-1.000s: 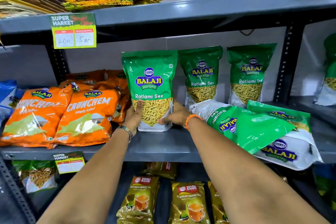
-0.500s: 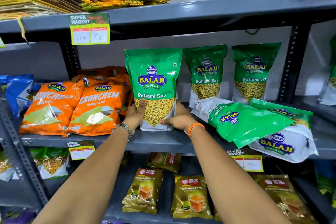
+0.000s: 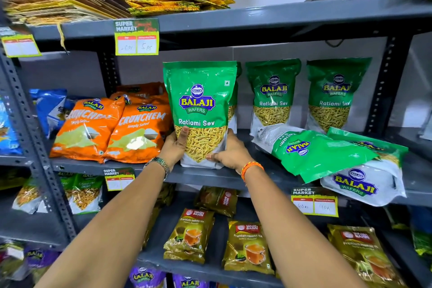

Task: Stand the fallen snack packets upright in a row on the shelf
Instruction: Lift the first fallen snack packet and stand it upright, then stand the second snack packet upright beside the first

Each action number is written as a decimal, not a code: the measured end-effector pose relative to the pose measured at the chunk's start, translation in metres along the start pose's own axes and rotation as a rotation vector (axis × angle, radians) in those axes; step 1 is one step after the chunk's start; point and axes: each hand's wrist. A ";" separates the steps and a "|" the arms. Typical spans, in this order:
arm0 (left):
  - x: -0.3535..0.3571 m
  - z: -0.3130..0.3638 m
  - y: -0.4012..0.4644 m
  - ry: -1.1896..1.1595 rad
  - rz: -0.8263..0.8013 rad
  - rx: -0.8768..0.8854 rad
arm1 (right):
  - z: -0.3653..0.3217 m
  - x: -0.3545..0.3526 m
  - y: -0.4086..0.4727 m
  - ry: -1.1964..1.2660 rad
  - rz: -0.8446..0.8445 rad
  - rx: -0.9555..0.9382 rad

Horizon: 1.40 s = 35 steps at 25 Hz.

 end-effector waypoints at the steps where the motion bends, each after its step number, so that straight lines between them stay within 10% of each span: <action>1: 0.000 0.000 0.001 0.007 0.001 -0.004 | 0.000 0.001 0.000 0.008 0.004 0.005; 12: 0.001 0.000 -0.013 0.085 0.130 0.035 | -0.026 -0.015 -0.039 -0.179 0.017 -0.075; 18: 0.044 0.011 -0.062 0.306 0.674 0.601 | -0.067 -0.100 -0.112 -0.478 0.206 -0.437; 22: 0.107 0.030 -0.078 0.445 0.278 0.854 | -0.055 -0.197 -0.152 -0.773 0.101 -0.207; 27: 0.160 0.039 -0.044 0.580 -0.142 0.626 | -0.009 -0.226 -0.167 -0.679 -0.065 0.025; 35: 0.199 0.028 0.013 0.653 -0.260 0.476 | 0.041 -0.222 -0.168 -0.655 0.320 -0.103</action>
Point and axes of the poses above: each hand's wrist, its own y-axis towards the middle knuckle, its own x-axis out of the palm, z = x × y, and after that the axes turned 11 degrees about -x, right-handed
